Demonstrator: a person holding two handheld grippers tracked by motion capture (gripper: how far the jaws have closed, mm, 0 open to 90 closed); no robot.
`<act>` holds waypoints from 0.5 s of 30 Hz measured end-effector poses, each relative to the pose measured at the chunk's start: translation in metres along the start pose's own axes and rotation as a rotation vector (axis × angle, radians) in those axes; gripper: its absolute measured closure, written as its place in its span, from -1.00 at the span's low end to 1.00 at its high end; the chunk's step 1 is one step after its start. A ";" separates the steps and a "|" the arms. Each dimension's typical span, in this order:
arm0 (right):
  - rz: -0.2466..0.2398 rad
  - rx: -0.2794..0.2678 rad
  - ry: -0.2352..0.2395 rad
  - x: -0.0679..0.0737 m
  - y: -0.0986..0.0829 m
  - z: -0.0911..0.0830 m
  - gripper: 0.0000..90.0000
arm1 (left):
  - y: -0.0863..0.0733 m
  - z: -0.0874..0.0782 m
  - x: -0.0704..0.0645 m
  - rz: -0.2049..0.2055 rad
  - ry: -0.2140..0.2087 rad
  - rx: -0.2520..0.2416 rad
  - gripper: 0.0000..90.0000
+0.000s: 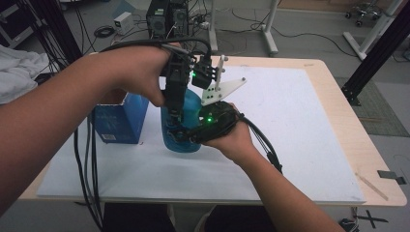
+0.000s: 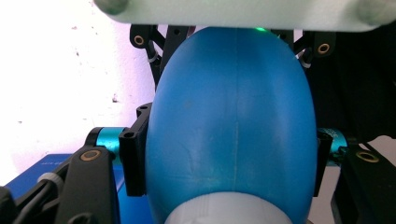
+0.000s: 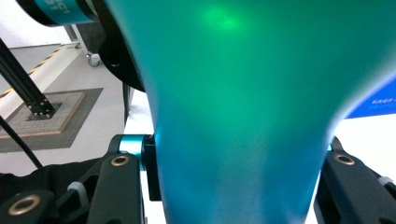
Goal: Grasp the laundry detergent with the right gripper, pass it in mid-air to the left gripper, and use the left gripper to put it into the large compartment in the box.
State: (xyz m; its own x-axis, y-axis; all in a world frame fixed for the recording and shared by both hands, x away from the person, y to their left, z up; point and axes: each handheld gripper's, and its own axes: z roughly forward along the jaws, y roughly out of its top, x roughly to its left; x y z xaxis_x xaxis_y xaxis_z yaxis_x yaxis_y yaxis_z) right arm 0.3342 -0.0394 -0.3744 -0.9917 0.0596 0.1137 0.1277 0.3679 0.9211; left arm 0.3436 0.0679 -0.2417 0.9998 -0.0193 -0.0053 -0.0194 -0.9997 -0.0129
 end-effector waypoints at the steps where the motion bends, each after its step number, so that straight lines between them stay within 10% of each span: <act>1: 0.002 -0.001 0.002 0.000 0.000 0.000 0.05 | 0.000 0.000 0.000 -0.001 0.002 -0.001 -0.19; 15: -0.002 -0.004 -0.002 0.000 -0.001 0.001 0.05 | 0.000 0.000 0.000 -0.009 0.000 -0.001 -0.16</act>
State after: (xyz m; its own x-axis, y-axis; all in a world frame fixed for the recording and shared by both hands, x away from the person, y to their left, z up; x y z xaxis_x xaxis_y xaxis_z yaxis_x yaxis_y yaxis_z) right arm 0.3346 -0.0389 -0.3752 -0.9920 0.0606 0.1112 0.1257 0.3641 0.9229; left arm 0.3435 0.0683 -0.2419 0.9999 -0.0108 -0.0053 -0.0108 -0.9999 -0.0115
